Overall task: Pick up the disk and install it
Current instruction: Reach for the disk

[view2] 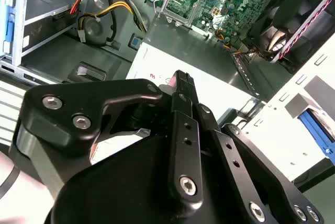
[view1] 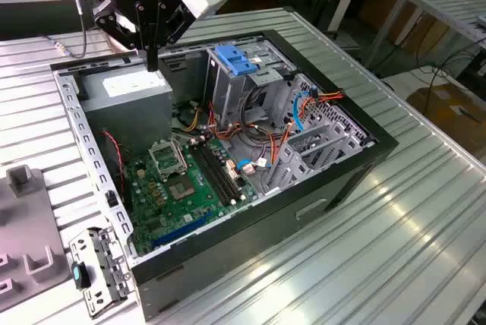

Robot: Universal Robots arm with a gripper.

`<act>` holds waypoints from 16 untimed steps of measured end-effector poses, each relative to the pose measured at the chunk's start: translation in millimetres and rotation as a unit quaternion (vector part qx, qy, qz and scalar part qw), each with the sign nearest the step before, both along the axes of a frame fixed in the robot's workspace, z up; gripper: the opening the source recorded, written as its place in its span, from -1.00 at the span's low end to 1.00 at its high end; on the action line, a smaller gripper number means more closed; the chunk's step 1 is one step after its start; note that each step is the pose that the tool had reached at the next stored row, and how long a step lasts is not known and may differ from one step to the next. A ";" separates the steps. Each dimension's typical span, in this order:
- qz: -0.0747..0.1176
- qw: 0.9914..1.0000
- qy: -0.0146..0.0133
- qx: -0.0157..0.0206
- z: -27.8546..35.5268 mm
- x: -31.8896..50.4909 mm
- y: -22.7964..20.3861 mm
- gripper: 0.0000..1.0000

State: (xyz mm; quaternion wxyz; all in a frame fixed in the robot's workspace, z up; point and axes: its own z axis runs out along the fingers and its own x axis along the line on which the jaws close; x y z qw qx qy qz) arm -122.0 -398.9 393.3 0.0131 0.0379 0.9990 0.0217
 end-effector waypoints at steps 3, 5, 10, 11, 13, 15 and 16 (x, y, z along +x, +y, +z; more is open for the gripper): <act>0.000 1.000 0.000 0.000 -0.1 -0.4 0.0 -0.79; 0.000 1.000 0.000 0.000 0.0 -0.8 0.0 -0.79; 0.000 1.000 0.000 0.000 -0.1 -2.6 0.0 -0.79; 0.000 1.000 0.000 0.000 -0.1 -3.1 0.0 -0.79; 0.000 1.000 0.001 0.000 -0.2 -3.9 0.0 -0.79; 0.000 1.000 0.001 0.000 -0.4 -4.8 0.0 -0.79; 0.000 1.000 0.001 0.000 -0.4 -5.3 0.0 -0.79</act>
